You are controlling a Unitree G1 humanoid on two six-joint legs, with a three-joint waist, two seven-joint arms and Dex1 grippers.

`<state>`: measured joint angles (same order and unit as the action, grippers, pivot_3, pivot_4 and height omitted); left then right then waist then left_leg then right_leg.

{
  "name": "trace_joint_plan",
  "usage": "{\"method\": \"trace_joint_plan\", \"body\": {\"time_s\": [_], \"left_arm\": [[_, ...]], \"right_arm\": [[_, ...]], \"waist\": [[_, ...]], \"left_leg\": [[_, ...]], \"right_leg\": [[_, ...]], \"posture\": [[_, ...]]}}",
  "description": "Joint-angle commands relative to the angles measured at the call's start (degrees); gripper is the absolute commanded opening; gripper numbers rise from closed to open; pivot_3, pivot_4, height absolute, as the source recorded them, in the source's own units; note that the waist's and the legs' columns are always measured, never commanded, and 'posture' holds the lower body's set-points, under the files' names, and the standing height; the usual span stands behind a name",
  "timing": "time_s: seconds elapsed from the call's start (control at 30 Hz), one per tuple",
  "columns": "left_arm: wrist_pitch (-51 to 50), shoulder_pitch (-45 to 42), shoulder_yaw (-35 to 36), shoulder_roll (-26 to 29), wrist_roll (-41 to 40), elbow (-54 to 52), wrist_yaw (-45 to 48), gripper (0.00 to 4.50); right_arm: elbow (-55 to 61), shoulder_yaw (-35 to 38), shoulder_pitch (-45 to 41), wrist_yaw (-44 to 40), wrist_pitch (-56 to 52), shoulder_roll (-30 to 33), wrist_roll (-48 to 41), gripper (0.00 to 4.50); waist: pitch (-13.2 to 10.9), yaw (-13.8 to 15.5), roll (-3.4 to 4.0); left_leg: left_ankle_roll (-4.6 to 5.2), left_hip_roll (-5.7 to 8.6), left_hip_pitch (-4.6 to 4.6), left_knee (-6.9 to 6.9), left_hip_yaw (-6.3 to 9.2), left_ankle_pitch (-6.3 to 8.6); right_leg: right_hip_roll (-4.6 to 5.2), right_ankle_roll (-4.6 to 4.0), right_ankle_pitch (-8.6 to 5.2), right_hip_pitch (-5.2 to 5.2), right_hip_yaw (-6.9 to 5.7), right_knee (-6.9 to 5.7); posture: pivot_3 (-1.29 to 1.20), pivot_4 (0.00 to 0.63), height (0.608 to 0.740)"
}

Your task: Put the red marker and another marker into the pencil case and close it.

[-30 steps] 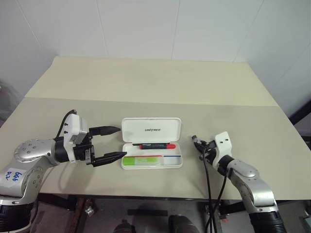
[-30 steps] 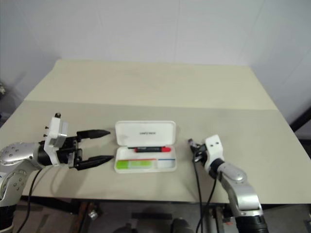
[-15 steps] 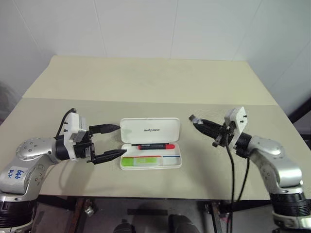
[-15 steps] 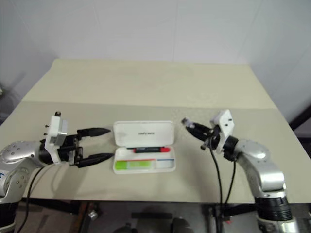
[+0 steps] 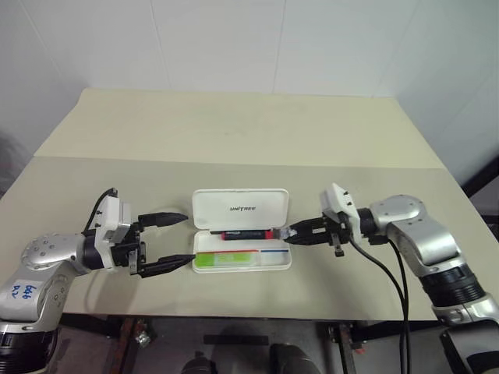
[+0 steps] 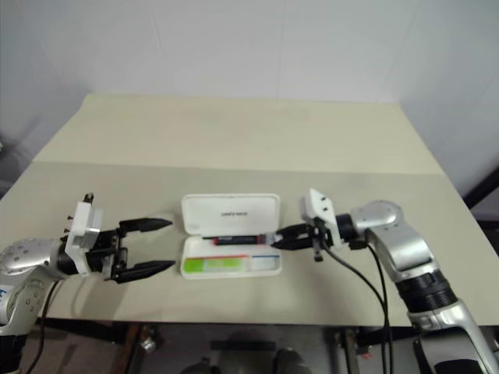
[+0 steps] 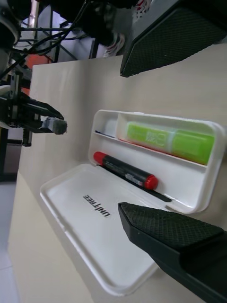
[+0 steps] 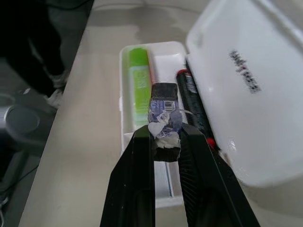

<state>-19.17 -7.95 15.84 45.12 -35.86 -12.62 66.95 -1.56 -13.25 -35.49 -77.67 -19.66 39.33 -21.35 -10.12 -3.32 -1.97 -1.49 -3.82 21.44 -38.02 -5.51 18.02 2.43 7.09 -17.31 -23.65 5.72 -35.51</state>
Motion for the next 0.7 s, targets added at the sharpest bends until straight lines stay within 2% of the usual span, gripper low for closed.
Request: {"method": "trace_joint_plan", "body": {"time_s": [0.03, 0.4, 0.7], "left_arm": [[1.3, 1.6, 2.8, 0.9, -0.2, -1.4, -0.4, 4.5], [1.2, 3.0, 3.1, 0.8, -0.4, -2.9, -2.3, 4.5], [1.6, 2.1, 2.6, 0.5, -0.1, -2.4, -3.0, 4.5]], "right_arm": [[-0.3, -1.1, -0.2, -1.3, 1.5, -0.8, 1.4, 0.35], [-4.0, -3.4, -0.3, -1.2, 3.6, -3.3, 5.9, 0.35], [-4.8, -3.1, -0.6, 0.2, 3.5, -4.5, 8.0, 3.46]], "waist": [[0.0, 0.0, 0.0], [0.0, 0.0, 0.0], [0.0, -0.1, 0.0]], "left_leg": [[0.0, 0.0, 0.01, 0.0, 0.0, 0.0], [-0.01, 0.0, 0.0, -0.02, 0.01, 0.0], [-0.01, 0.0, 0.0, -0.02, 0.0, 0.0]], "right_leg": [[0.01, -0.01, -0.01, 0.0, -0.01, 0.01], [0.03, -0.05, -0.03, -0.01, -0.04, -0.07], [0.03, -0.06, -0.03, -0.01, -0.04, -0.06]], "posture": [[0.0, 0.15, 0.74], [0.0, 0.15, 0.74], [0.0, 0.15, 0.74]]}}
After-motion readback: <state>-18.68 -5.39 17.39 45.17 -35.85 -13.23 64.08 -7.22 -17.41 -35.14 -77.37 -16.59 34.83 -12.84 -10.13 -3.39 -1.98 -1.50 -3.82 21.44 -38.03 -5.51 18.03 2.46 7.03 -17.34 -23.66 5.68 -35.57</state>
